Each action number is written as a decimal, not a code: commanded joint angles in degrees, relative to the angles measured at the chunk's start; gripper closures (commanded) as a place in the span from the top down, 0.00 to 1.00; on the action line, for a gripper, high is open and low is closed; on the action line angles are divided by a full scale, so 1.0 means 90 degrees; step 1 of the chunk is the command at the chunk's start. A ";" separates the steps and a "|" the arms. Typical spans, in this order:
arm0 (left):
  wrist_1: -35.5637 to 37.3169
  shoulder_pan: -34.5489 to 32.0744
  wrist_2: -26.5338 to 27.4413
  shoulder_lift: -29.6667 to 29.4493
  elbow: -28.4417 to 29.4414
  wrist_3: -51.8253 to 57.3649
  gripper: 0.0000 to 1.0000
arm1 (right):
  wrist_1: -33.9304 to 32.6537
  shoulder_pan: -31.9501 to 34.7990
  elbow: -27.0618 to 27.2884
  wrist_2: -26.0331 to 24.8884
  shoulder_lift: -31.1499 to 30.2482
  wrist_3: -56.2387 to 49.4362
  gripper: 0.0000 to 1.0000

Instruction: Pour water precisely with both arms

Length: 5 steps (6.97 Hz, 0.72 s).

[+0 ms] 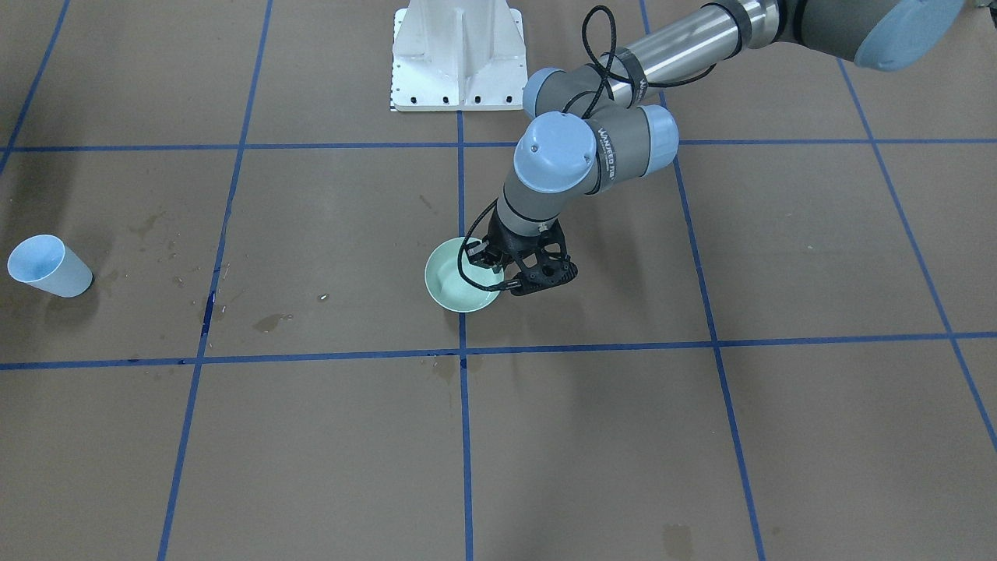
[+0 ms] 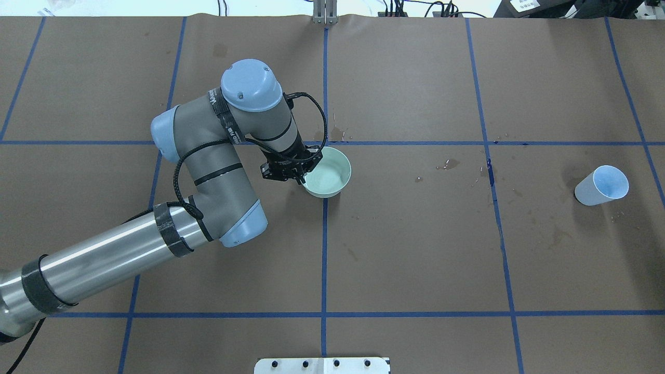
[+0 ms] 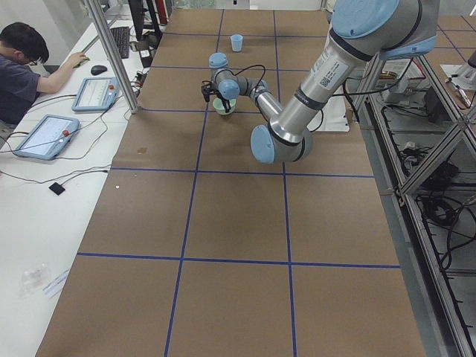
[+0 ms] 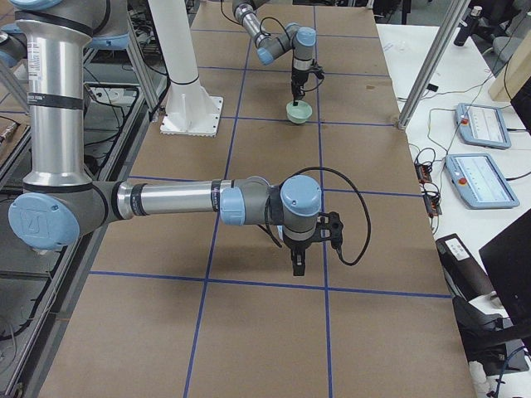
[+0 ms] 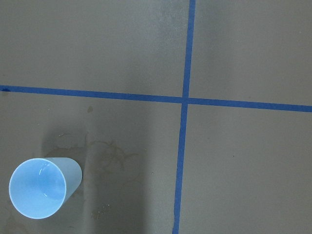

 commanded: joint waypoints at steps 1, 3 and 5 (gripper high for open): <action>-0.0014 0.0027 0.0014 -0.0025 0.0022 0.0007 0.68 | -0.0008 0.0000 -0.0012 -0.0001 0.0006 0.0000 1.00; -0.0004 0.0047 0.0276 0.0004 0.0003 0.0017 1.00 | -0.0008 0.0000 0.0007 -0.0001 0.0006 0.0000 1.00; 0.0083 -0.0224 0.0268 0.0004 -0.0337 0.0046 1.00 | -0.0008 0.0010 0.0066 -0.0011 0.0102 0.0010 1.00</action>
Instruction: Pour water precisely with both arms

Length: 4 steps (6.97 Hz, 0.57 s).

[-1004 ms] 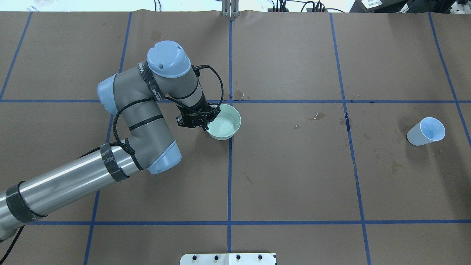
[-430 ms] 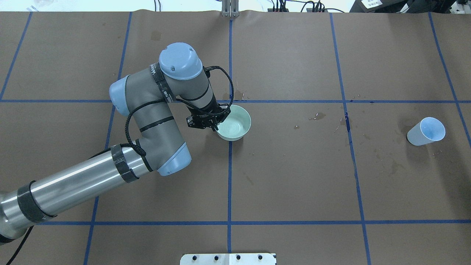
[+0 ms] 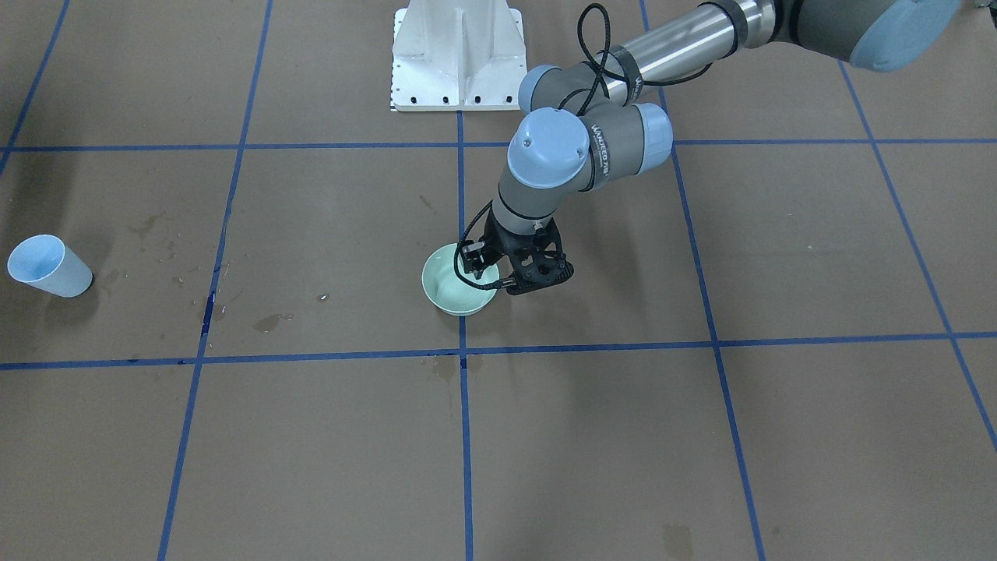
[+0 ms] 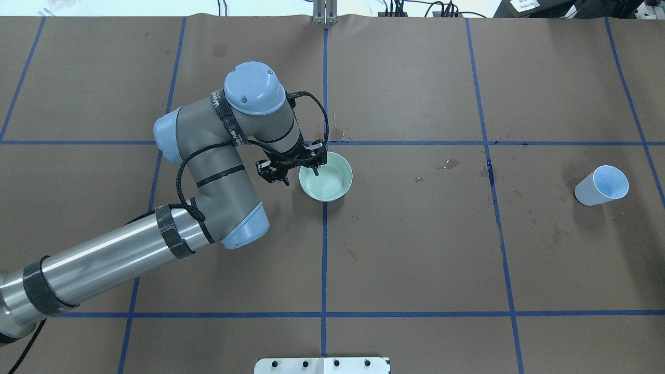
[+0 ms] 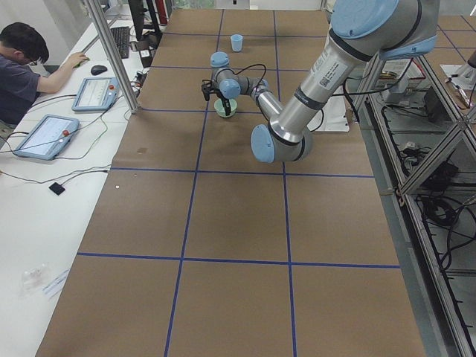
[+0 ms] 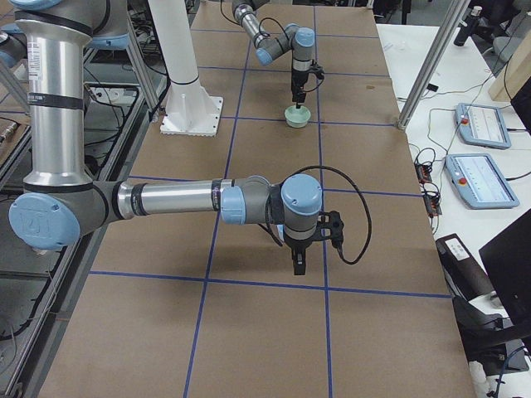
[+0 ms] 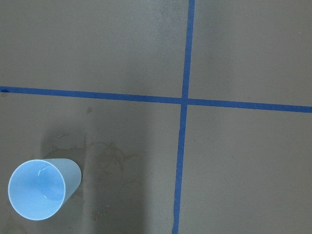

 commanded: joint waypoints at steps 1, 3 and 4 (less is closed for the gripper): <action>0.0578 -0.0725 -0.0136 0.0011 -0.0722 0.0168 1.00 | 0.0019 -0.0002 0.0252 -0.0133 0.0058 0.0259 1.00; 0.2674 -0.1207 -0.0314 -0.0018 -0.1913 0.1396 1.00 | 0.0078 -0.0235 0.1168 -0.0261 -0.0330 0.1594 1.00; 0.2799 -0.1257 -0.0284 0.0011 -0.1996 0.1410 1.00 | 0.0223 -0.0526 0.1772 -0.0600 -0.0729 0.2286 1.00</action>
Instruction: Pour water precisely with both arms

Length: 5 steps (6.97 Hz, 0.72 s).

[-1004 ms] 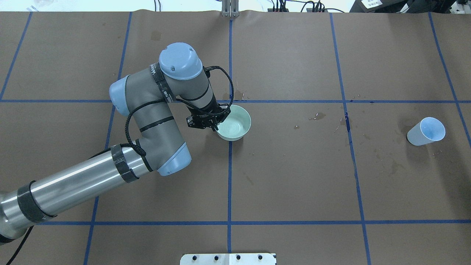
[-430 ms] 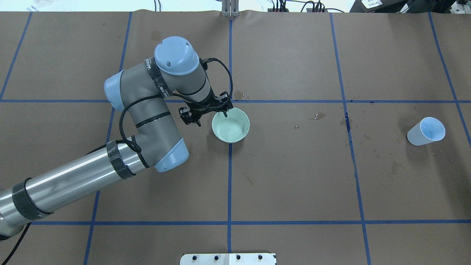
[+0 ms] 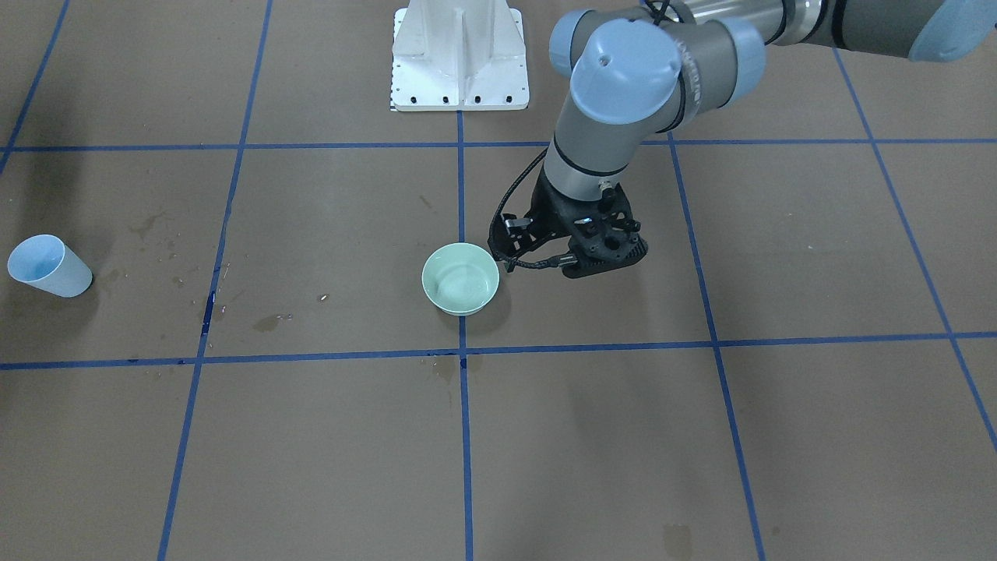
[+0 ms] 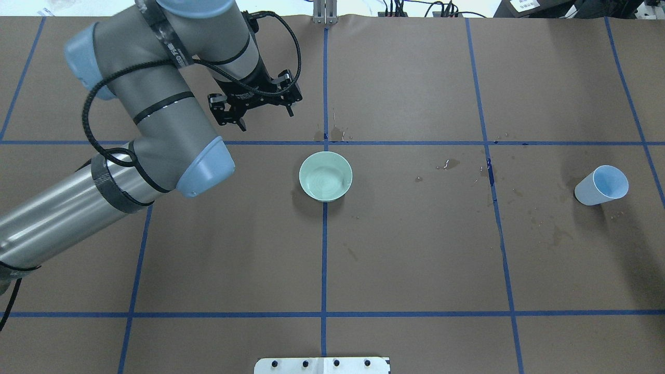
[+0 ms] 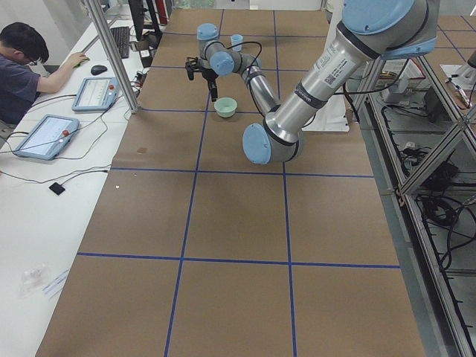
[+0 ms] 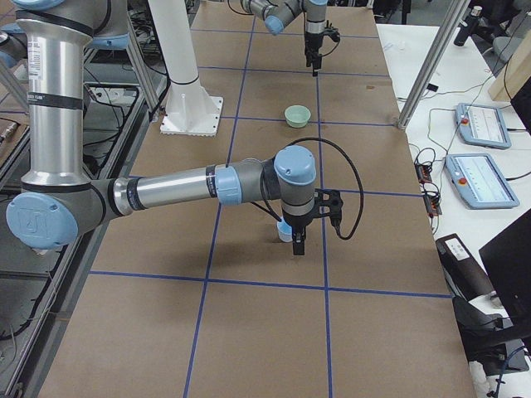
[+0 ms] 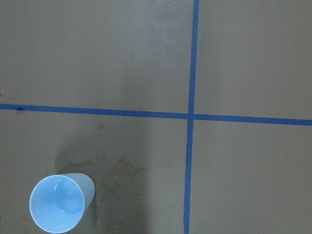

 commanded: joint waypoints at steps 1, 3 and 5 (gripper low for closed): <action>0.0525 -0.0146 0.0013 0.0031 -0.0334 0.0231 1.00 | 0.1293 -0.0915 0.1035 -0.1065 -0.1124 0.1944 1.00; 0.0564 -0.0146 0.0052 0.0050 -0.0383 0.0212 1.00 | 0.3379 -0.2050 0.1029 -0.2047 -0.2135 0.3969 1.00; 0.0564 -0.0137 0.0179 0.0050 -0.0383 0.0183 1.00 | 0.3871 -0.3374 0.1077 -0.3194 -0.2226 0.5297 1.00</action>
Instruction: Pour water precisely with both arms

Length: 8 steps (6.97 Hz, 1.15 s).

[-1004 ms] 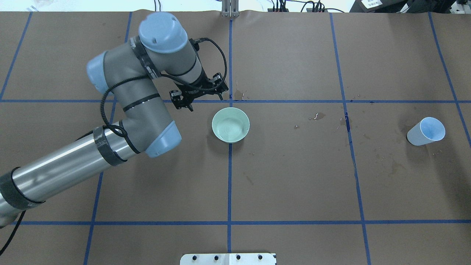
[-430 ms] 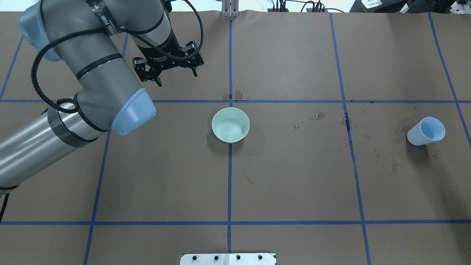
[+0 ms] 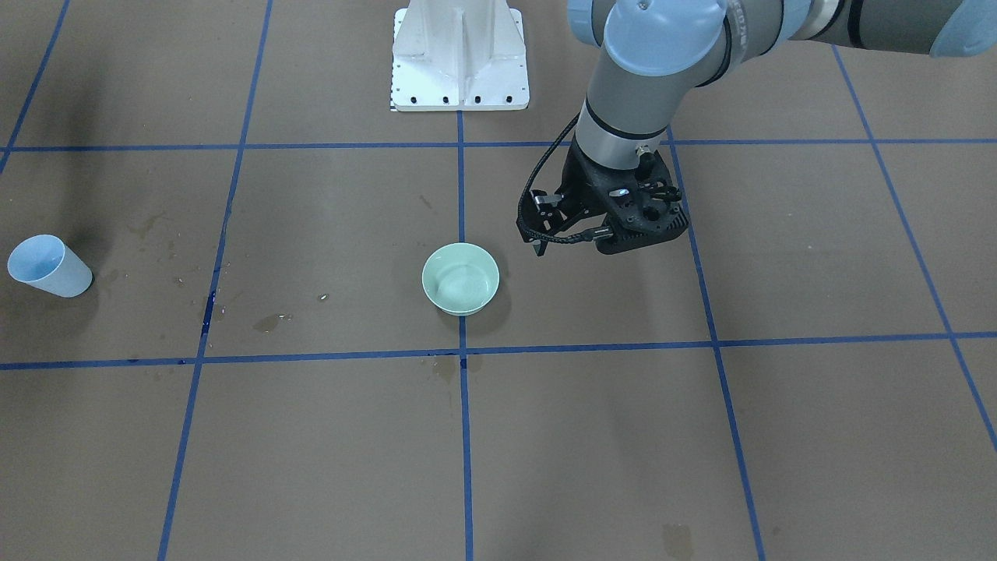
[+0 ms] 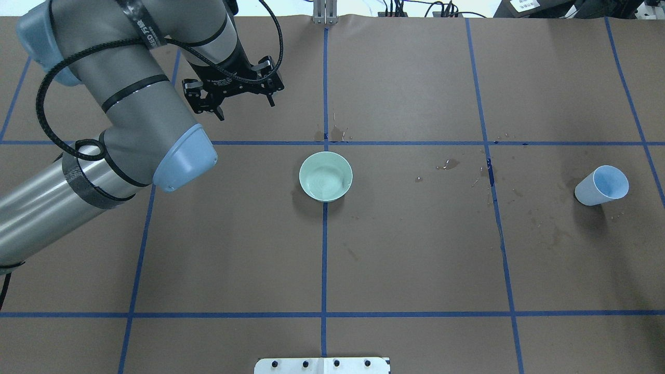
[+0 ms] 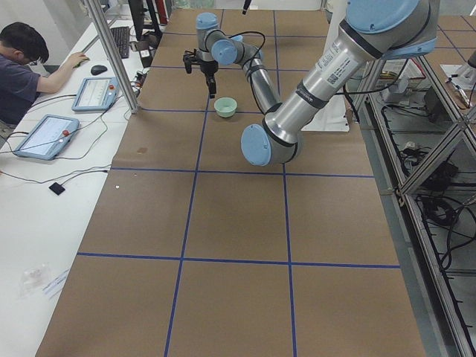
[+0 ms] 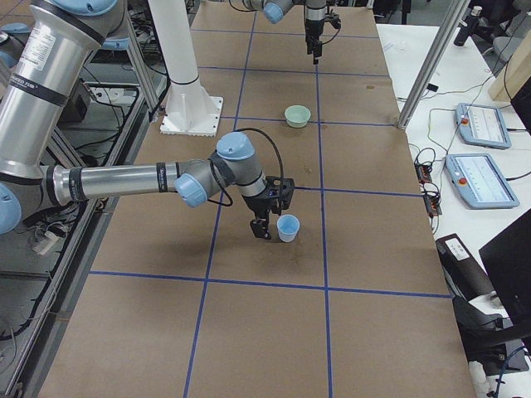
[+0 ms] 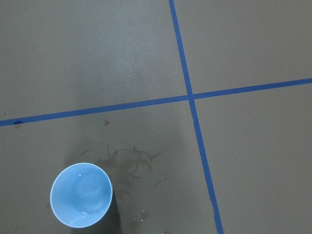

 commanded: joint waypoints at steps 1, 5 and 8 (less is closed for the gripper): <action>0.0004 0.0013 0.0046 0.0002 -0.0004 -0.0019 1.00 | 0.0368 -0.1757 0.0131 -0.1564 -0.0089 0.1494 1.00; 0.0004 0.0014 0.0046 0.0002 0.0006 -0.0019 1.00 | 0.0310 -0.3715 0.0143 -0.3773 -0.0109 0.3273 1.00; 0.0004 0.0023 0.0056 0.0012 0.0016 -0.0019 1.00 | 0.0299 -0.4801 -0.0530 -0.5445 0.0057 0.4193 0.99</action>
